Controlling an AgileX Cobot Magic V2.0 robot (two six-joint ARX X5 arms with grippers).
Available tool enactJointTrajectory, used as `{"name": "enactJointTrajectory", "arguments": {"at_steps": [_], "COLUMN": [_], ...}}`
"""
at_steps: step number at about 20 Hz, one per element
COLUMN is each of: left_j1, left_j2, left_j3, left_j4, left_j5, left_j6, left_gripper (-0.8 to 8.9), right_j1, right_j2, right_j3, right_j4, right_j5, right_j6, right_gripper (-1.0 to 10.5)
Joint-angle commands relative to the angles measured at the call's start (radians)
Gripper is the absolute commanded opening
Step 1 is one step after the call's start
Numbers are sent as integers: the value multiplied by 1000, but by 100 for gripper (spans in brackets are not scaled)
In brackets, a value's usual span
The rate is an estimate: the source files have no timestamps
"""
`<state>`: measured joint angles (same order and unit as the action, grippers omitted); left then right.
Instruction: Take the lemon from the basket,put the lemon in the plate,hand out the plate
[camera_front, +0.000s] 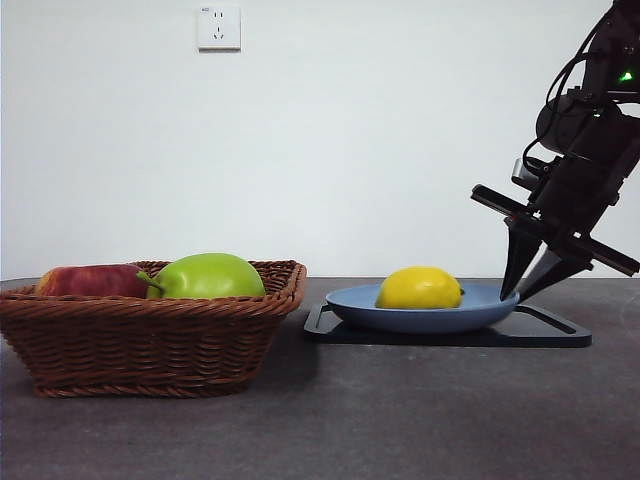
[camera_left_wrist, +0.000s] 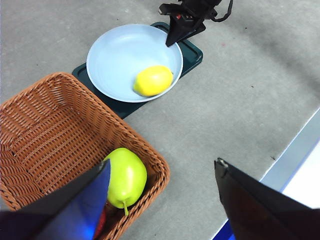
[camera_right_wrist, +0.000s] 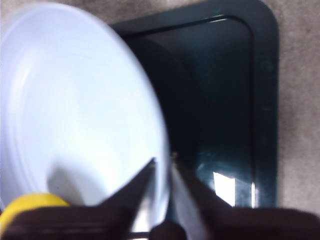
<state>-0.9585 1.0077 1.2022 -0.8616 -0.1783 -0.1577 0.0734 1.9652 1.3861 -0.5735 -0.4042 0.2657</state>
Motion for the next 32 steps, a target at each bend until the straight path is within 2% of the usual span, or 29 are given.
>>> {"name": "enactJointTrajectory", "arguments": {"at_steps": [1, 7, 10, 13, 15, 18, 20, 22, 23, 26, 32], "left_j1": [-8, -8, -8, 2, 6, 23, 56, 124, 168, 298, 485], "left_j2": [7, 7, 11, 14, 22, 26, 26, 26, 25, 6, -112], "left_j3": [12, 12, 12, 12, 12, 12, 12, 12, 12, -11, -177], "left_j4": [8, 35, 71, 137, 170, 200, 201, 170, 147, 137, 296], "left_j5": [-6, -6, -8, -64, -113, -193, -192, -184, -172, -43, 158], "left_j6": [-3, -1, 30, 58, 82, 221, 286, 301, 302, 312, 291], "left_gripper": [363, 362, 361, 357, 283, 26, 6, 6, 6, 6, 6], "right_j1": [-2, -13, -13, -2, 24, 91, 148, 209, 243, 323, 397], "right_j2": [19, -48, -168, -315, -418, -604, -698, -781, -821, -947, -1187], "right_j3": [25, 25, 25, 25, 25, 25, 24, 21, 13, -71, -344], "right_j4": [12, 4, -66, -177, -240, -299, -298, -292, -282, -190, 30], "right_j5": [-6, -9, -8, 4, 26, 61, 119, 227, 279, 388, 540], "right_j6": [6, -26, -87, -151, -196, -243, -247, -257, -258, -257, -257], "right_gripper": [168, 209, 206, 113, 89, 5, 2, 2, 2, 2, 2]}}
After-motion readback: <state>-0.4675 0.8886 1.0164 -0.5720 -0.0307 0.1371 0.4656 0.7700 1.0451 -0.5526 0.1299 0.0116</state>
